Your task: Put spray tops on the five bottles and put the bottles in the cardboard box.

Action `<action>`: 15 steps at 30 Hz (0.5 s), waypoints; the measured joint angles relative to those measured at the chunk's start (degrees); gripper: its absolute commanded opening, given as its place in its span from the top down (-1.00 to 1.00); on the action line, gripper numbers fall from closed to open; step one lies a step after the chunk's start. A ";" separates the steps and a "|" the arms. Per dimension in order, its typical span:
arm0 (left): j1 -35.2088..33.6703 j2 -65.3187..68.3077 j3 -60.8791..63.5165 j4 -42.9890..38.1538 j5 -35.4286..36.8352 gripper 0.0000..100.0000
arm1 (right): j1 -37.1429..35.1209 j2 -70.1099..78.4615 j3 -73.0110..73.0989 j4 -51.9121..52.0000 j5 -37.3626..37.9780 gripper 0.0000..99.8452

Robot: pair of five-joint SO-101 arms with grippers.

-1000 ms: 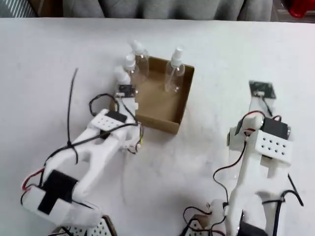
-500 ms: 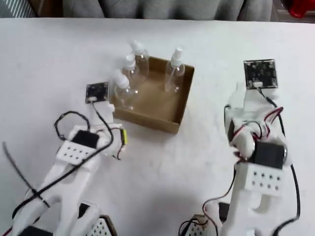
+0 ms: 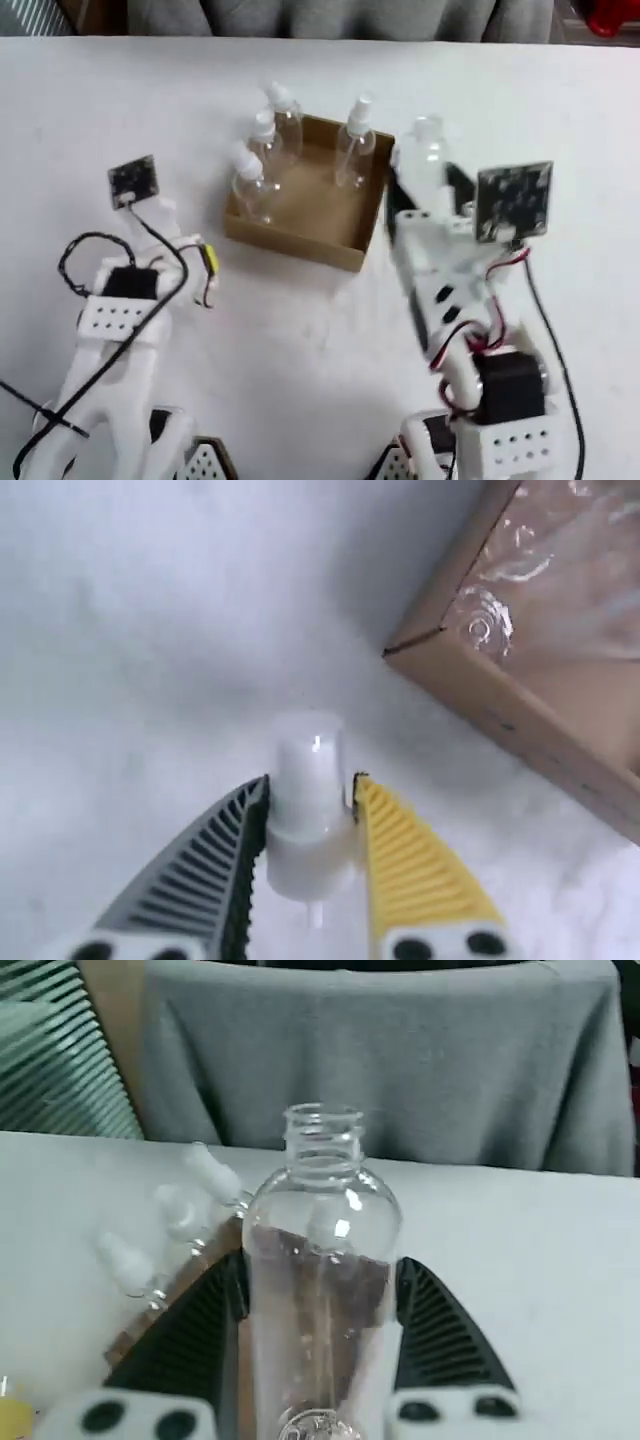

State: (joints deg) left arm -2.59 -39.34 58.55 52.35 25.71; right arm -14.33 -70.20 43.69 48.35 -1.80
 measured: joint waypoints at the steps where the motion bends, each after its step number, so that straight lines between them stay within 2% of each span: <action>1: -0.79 -0.53 -0.18 0.00 0.09 0.96 | -1.67 -1.58 2.46 -2.37 -0.26 0.97; 9: -4.40 -6.24 -0.62 0.00 0.18 0.96 | -7.56 -16.44 22.15 -20.75 -0.62 0.97; 15: -4.40 -11.43 -2.37 -0.09 0.00 0.96 | -8.18 -21.36 25.85 -24.62 -0.62 0.97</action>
State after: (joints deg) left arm -6.99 -50.77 56.18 52.26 25.71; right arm -22.51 -91.56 69.54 23.74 -2.42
